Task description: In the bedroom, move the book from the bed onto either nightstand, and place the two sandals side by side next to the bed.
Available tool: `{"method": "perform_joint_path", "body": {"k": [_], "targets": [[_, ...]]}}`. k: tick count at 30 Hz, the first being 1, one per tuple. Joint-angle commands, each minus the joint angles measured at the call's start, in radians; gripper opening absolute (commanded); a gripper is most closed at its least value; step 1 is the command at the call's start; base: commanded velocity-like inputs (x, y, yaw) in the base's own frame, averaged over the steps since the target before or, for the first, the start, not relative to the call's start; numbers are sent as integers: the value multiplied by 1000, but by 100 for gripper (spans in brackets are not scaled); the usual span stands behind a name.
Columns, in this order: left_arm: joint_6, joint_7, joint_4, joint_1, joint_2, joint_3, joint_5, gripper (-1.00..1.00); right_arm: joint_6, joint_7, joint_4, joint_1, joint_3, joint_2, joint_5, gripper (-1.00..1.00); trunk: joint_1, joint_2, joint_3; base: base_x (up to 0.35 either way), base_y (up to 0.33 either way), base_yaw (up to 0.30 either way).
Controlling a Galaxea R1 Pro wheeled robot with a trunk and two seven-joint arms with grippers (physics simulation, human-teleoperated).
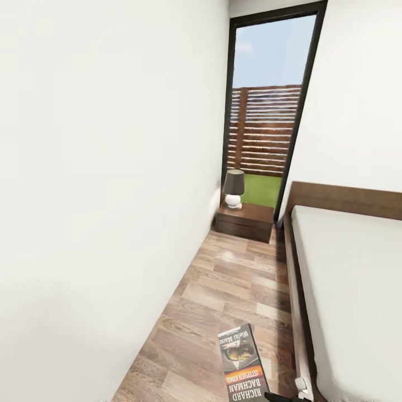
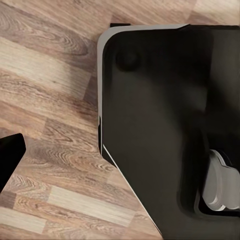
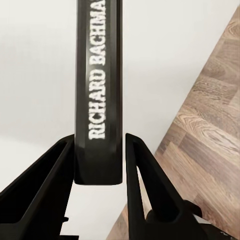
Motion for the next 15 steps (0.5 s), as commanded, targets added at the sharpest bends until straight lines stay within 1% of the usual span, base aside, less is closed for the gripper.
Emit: {"method": "perform_joint_path", "body": {"k": [1, 15], "targets": [[-3, -2, 1, -1, 0, -8, 10, 100, 6, 4, -1, -1, -9, 0, 8, -100, 1, -2, -4, 0, 0, 0], [-3, -2, 1, -1, 0, -8, 10, 100, 6, 3, -1, -1, -9, 0, 8, -100, 1, -2, -27, 6, 6, 0]]}}
